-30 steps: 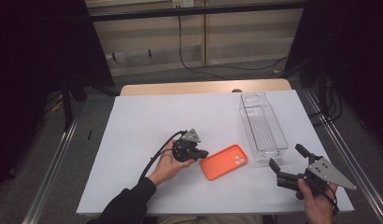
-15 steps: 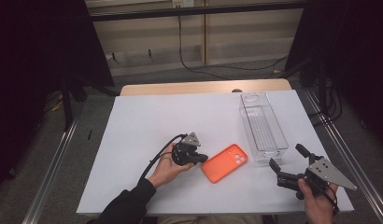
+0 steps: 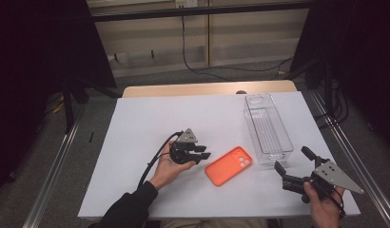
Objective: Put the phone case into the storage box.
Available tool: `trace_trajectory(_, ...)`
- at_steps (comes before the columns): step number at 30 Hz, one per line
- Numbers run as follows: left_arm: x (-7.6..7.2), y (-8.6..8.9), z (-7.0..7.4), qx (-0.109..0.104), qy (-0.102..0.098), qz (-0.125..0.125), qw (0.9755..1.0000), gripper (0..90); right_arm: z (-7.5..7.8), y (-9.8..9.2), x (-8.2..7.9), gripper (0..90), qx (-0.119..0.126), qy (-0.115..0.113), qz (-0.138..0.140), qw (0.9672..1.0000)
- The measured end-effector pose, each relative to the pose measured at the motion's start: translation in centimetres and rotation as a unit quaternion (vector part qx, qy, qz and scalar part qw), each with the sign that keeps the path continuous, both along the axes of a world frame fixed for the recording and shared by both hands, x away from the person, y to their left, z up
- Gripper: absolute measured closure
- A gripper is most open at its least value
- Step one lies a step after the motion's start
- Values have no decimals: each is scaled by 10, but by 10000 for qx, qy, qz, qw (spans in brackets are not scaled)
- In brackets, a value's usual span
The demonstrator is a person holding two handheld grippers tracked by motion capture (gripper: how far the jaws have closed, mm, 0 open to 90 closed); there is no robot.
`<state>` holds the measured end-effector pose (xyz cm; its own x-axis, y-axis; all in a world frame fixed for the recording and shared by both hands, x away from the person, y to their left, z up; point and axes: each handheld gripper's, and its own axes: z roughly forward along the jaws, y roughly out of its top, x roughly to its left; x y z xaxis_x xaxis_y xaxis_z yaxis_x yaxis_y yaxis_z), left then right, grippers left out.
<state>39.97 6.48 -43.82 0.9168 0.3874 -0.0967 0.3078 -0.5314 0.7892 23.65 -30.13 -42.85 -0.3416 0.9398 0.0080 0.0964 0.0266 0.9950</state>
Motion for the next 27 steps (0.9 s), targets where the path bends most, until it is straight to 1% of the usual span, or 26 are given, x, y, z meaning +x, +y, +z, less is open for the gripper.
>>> trace_trajectory(1, -1, 0, 0, 1, -28, 34, 10000, 557, 0, 0, 0, 0, -3, 0, -1, 10000)
trace_trajectory(4, -1, -1, 1, -37, -59, 62, 10000, 447, 0, 0, 0, 0, 2, 0, 1, 10000)
trace_trajectory(6, -2, -1, 2, -15, -60, 107, 9999, 385, 0, 0, 0, 0, 4, 1, 0, 10000)
trace_trajectory(8, -3, -2, 2, -14, -127, 171, 9998, 286, 0, 0, 0, 0, 8, -7, -2, 10000)
trace_trajectory(14, -7, -2, 5, -1, -128, 187, 9997, 120, 1, 0, 0, 0, 15, -19, 5, 10000)
trace_trajectory(16, -10, -1, 6, -82, -101, 160, 9998, 95, 1, 0, -1, 0, 20, -19, -1, 10000)
trace_trajectory(18, -12, -2, 7, -153, -12, 145, 9998, 61, 1, 0, -1, 0, 14, -10, -6, 10000)
trace_trajectory(19, -14, -2, 9, -114, -41, 111, 9999, 52, 1, 0, -1, 0, 16, -15, -5, 10000)
trace_trajectory(21, -18, -5, 10, -106, -91, 124, 9998, 50, 1, 0, -1, 0, 20, -22, -7, 10000)
trace_trajectory(23, -21, -8, 11, -130, -65, 91, 9999, 50, 1, 0, -1, 0, 21, -20, -15, 10000)
trace_trajectory(25, -23, -11, 11, -154, -142, 99, 9997, 50, 1, 0, -1, 0, 20, -12, -11, 10000)
trace_trajectory(27, -25, -14, 10, -192, -131, 117, 9997, 50, 1, 0, -1, 0, 9, -13, -4, 10000)
